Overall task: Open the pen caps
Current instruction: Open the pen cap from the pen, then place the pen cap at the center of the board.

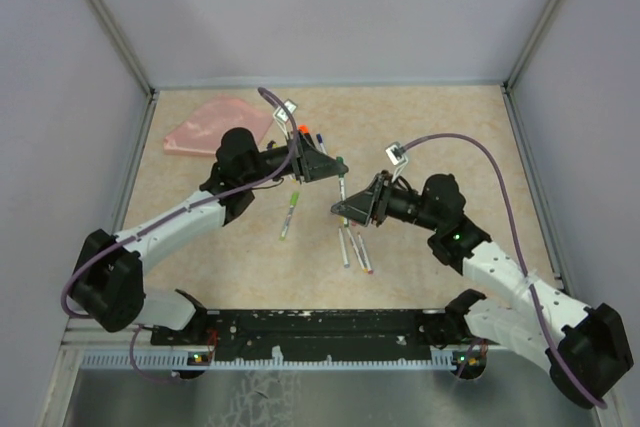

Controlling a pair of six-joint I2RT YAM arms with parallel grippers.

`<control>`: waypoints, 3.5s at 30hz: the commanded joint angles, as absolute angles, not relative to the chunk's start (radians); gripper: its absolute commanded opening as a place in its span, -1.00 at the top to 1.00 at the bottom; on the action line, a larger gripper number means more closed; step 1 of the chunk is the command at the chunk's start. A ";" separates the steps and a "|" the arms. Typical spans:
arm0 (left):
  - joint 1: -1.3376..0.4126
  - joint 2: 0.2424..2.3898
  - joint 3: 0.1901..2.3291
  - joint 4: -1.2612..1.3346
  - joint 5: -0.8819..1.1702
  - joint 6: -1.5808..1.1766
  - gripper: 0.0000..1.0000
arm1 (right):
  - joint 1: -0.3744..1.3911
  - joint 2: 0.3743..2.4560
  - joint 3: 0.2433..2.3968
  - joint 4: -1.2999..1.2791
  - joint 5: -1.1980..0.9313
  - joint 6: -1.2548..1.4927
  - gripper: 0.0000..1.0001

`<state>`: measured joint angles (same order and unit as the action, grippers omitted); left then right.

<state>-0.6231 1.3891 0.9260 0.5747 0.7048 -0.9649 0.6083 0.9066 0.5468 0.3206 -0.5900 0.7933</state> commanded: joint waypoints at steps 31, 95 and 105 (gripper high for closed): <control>-0.550 1.436 1.122 0.719 0.363 -0.736 1.00 | 0.614 0.871 0.594 0.268 -0.574 0.829 1.00; -0.956 2.124 1.528 -0.421 -0.032 -0.587 0.43 | 0.607 0.635 0.376 -0.375 -0.030 0.717 1.00; -0.956 2.043 1.545 -0.423 -0.038 -0.562 0.32 | 0.607 0.675 0.356 -0.342 -0.056 0.721 1.00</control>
